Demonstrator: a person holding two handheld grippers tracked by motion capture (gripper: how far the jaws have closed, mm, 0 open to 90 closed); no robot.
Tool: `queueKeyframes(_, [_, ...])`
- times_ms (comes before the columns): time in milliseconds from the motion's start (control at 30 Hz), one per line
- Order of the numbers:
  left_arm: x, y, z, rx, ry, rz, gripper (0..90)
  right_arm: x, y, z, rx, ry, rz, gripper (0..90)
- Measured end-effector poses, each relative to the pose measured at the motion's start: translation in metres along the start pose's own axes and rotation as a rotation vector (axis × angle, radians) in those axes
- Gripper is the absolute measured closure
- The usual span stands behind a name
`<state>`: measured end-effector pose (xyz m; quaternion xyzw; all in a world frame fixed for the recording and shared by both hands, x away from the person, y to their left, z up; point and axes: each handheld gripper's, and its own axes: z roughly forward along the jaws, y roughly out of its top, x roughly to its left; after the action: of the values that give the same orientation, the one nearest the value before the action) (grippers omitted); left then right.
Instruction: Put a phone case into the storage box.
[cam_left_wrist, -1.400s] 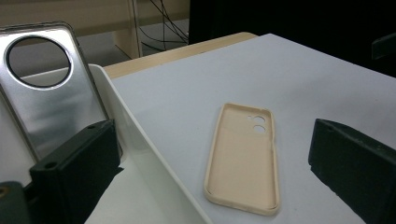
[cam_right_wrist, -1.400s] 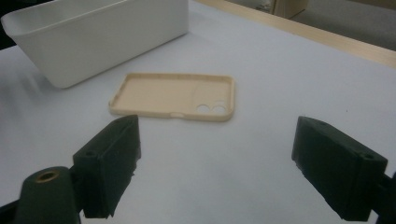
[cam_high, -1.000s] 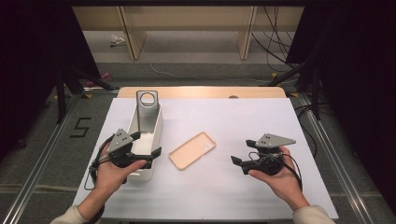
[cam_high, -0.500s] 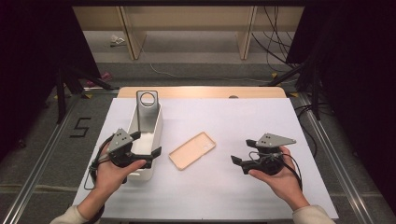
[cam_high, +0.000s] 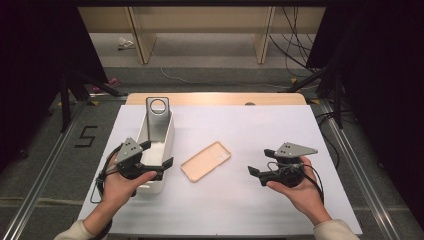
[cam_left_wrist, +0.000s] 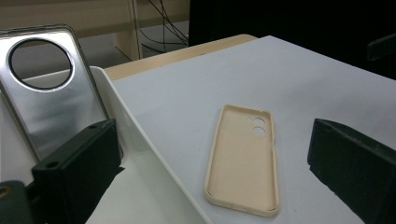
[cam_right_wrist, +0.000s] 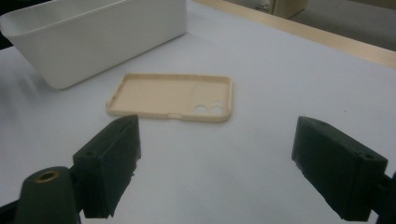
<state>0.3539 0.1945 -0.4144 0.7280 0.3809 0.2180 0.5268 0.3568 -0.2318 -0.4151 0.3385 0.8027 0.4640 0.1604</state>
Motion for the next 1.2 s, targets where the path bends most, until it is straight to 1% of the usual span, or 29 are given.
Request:
queueKeyframes(300, [-0.001, 0.001, -0.001, -0.012, 0.004, 0.004, 2.1, 0.003, 0.001, 0.000, -0.002, 0.001, -0.003, 16.3])
queueKeyframes(367, [0.000, 0.001, -0.001, -0.014, 0.005, -0.001, 2.0, 0.006, 0.003, 0.004, -0.009, 0.018, 0.006, 16.3])
queueKeyframes(400, [0.001, 0.001, -0.001, -0.016, 0.006, -0.004, 2.0, 0.006, 0.003, 0.004, -0.009, 0.018, 0.006, 16.3])
queueKeyframes(433, [0.001, 0.001, -0.001, -0.017, 0.005, -0.006, 2.1, 0.009, 0.007, 0.011, -0.002, 0.027, -0.003, 16.5])
queueKeyframes(500, [0.001, 0.000, -0.001, -0.013, 0.001, -0.004, 2.1, 0.012, 0.012, 0.019, -0.002, 0.043, -0.005, 17.5])
queueKeyframes(533, [0.000, 0.000, -0.001, -0.010, 0.000, -0.002, 2.1, 0.012, 0.012, 0.019, -0.002, 0.043, -0.005, 17.5])
queueKeyframes(667, [-0.003, -0.001, 0.000, -0.003, -0.007, 0.007, 2.2, 0.020, 0.020, 0.034, 0.006, 0.071, -0.017, 21.1])
queueKeyframes(700, [-0.004, -0.001, 0.000, -0.003, -0.011, 0.011, 2.3, 0.022, 0.021, 0.038, 0.009, 0.078, -0.018, 23.3])
queueKeyframes(733, [-0.005, -0.001, 0.000, -0.002, -0.012, 0.011, 2.5, 0.025, 0.024, 0.046, 0.021, 0.089, -0.020, 27.9])
queueKeyframes(767, [-0.005, -0.001, 0.000, -0.002, -0.011, 0.009, 2.5, 0.025, 0.024, 0.046, 0.021, 0.089, -0.020, 27.9])
queueKeyframes(800, [-0.005, -0.001, 0.001, -0.001, -0.013, 0.013, 2.5, 0.028, 0.027, 0.054, 0.029, 0.099, -0.023, 34.7])
queueKeyframes(833, [-0.006, -0.001, 0.001, 0.002, -0.013, 0.015, 2.5, 0.028, 0.027, 0.054, 0.029, 0.099, -0.023, 34.7])
queueKeyframes(933, [-0.007, -0.002, 0.001, 0.006, -0.013, 0.018, 2.7, 0.034, 0.032, 0.066, 0.043, 0.105, -0.035, 48.5])
queueKeyframes(1033, [-0.007, -0.001, 0.001, 0.005, -0.009, 0.018, 2.8, 0.041, 0.036, 0.078, 0.066, 0.118, -0.047, 65.1])
queueKeyframes(1067, [-0.008, -0.001, 0.001, 0.004, -0.009, 0.018, 2.8, 0.044, 0.038, 0.082, 0.079, 0.116, -0.053, 71.5])
queueKeyframes(1133, [-0.008, -0.001, 0.001, 0.006, -0.009, 0.021, 2.8, 0.050, 0.040, 0.092, 0.102, 0.115, -0.059, 80.1])
queueKeyframes(1200, [-0.008, -0.002, 0.001, 0.008, -0.010, 0.023, 2.8, 0.057, 0.042, 0.103, 0.133, 0.128, -0.072, 86.4])
